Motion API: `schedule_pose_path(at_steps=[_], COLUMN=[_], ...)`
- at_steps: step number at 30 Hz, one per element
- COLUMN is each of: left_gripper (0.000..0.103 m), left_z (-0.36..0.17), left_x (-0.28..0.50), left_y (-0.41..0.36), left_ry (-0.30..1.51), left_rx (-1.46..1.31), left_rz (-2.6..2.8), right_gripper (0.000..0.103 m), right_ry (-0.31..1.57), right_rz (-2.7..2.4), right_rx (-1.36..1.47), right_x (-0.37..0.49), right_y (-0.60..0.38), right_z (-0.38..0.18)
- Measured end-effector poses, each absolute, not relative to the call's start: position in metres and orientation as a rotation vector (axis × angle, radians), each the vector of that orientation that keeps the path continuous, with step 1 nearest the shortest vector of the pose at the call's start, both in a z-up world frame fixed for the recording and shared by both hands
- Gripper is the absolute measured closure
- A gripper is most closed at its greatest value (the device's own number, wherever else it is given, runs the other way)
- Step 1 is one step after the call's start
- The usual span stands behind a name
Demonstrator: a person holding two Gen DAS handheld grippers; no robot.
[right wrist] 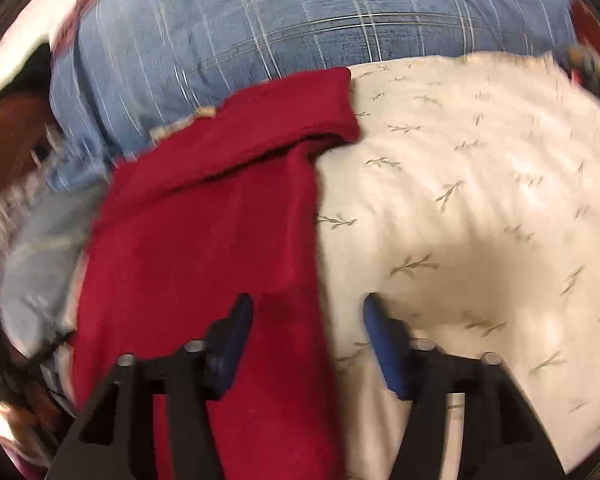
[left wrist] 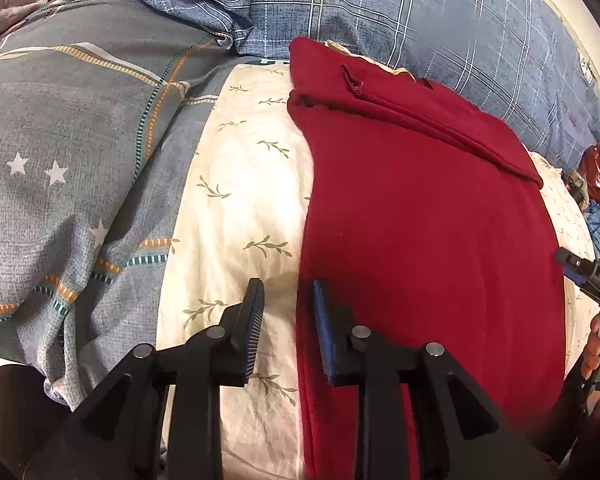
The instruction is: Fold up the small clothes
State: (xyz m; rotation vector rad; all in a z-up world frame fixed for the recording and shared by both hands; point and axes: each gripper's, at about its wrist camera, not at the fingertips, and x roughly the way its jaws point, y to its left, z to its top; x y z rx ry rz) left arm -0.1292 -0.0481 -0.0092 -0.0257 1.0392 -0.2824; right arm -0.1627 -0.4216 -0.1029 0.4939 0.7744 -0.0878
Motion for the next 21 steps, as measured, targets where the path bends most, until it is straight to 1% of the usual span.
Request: schedule_pose_path(at_steps=[2,4,5,6,8,9,10,12,13,14,15,16,18,19,21], left_gripper=[0.08,0.079,0.079,0.078,0.076,0.073,0.07,0.061,0.06,0.06,0.058,0.057,0.042,0.04,0.039], left_z=[-0.009,-0.009,-0.008,-0.008,-0.007,-0.006,-0.006,-0.007,-0.008,-0.007,-0.006,-0.005,-0.003,-0.002,-0.002], left_x=[-0.13,-0.13,-0.13,-0.131,-0.133,-0.135,-0.136,-0.139,-0.14,-0.142,-0.144,-0.147,-0.155,-0.159,-0.167], left_y=[-0.049,-0.049,-0.049,-0.049,-0.048,-0.046,-0.044,-0.04,-0.039,-0.039,-0.039,-0.039,-0.038,-0.037,-0.036], left_ry=[1.037,1.036,1.036,1.039,1.049,1.054,1.056,1.063,1.068,1.073,1.08,1.088,1.102,1.109,1.126], left_rx=[-0.021,-0.017,-0.017,-0.02,-0.027,-0.035,-0.044,-0.067,-0.072,-0.074,-0.073,-0.072,-0.086,-0.092,-0.089], left_rz=[-0.279,-0.278,-0.277,-0.278,-0.284,-0.294,-0.301,-0.316,-0.322,-0.327,-0.338,-0.356,-0.403,-0.422,-0.438], right_gripper=[0.049,0.088,0.09,0.096,0.097,0.097,0.103,0.103,0.101,0.096,0.088,0.064,0.032,0.033,0.033], right_ry=[0.776,0.788,0.807,0.807,0.8,0.791,0.787,0.795,0.799,0.8,0.791,0.777,0.799,0.827,0.89], right_rz=[-0.09,-0.07,-0.071,-0.086,-0.092,-0.106,-0.126,-0.21,-0.179,-0.128,-0.091,-0.045,0.088,0.141,0.197], right_rx=[0.455,0.399,0.362,0.31,0.281,0.285,0.277,0.259,0.323,0.418,0.491,0.547,0.572,0.566,0.545], right_x=[-0.161,-0.157,-0.154,-0.153,-0.155,-0.16,-0.162,-0.166,-0.168,-0.173,-0.178,-0.185,-0.197,-0.202,-0.212], right_y=[-0.415,-0.405,-0.401,-0.398,-0.4,-0.406,-0.411,-0.426,-0.434,-0.443,-0.449,-0.453,-0.45,-0.447,-0.441], right_z=[-0.102,-0.101,-0.102,-0.1,-0.096,-0.093,-0.092,-0.094,-0.097,-0.099,-0.098,-0.097,-0.096,-0.099,-0.105])
